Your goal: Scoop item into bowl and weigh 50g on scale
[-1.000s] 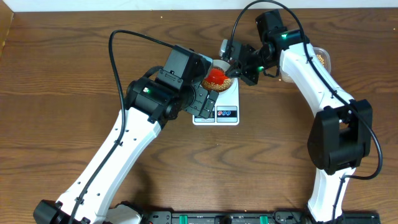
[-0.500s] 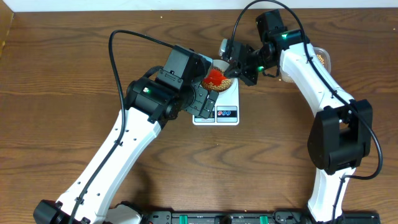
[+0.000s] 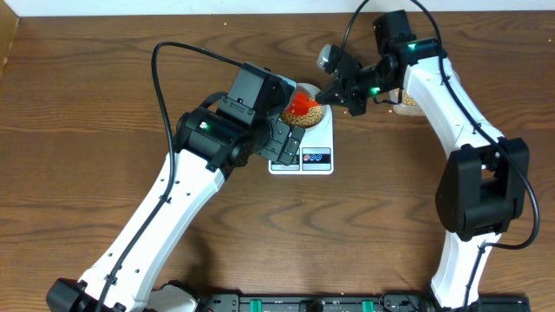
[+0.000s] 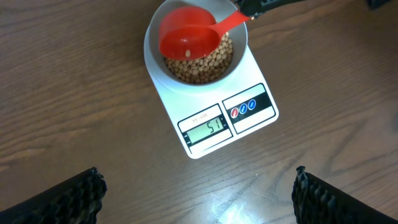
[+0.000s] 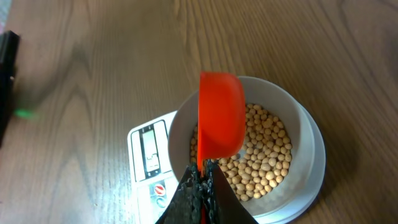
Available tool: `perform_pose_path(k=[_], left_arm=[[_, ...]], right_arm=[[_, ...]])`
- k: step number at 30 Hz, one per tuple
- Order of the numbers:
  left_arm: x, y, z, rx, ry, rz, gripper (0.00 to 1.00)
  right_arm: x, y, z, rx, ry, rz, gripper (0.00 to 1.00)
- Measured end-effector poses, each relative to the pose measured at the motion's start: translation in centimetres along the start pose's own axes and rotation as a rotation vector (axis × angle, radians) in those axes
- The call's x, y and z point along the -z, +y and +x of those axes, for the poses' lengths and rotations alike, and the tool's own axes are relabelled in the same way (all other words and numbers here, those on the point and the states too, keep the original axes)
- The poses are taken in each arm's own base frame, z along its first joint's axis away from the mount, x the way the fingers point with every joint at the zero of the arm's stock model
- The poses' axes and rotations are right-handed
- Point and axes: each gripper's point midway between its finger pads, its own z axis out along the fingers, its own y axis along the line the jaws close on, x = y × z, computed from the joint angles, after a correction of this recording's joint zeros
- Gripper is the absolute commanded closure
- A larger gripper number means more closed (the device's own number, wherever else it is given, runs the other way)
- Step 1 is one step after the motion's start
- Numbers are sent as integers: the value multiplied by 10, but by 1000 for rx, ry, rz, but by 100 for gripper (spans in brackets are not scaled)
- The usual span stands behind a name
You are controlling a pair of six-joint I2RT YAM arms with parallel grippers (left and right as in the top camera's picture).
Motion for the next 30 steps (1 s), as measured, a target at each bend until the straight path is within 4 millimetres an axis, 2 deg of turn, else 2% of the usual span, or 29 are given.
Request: perform_pose_path(k=[11, 18, 25, 30], left_arm=[[0, 0, 0, 0, 0, 0, 3], [0, 0, 0, 0, 0, 0, 2], [0, 0, 0, 0, 0, 0, 2], [0, 0, 0, 0, 0, 0, 2]], right_arm=[[19, -8, -1, -53, -71, -10, 99], [20, -8, -1, -59, -78, -10, 99], [16, -18, 11, -45, 6, 58, 99], [-2, -17, 10, 10, 76, 94, 99]])
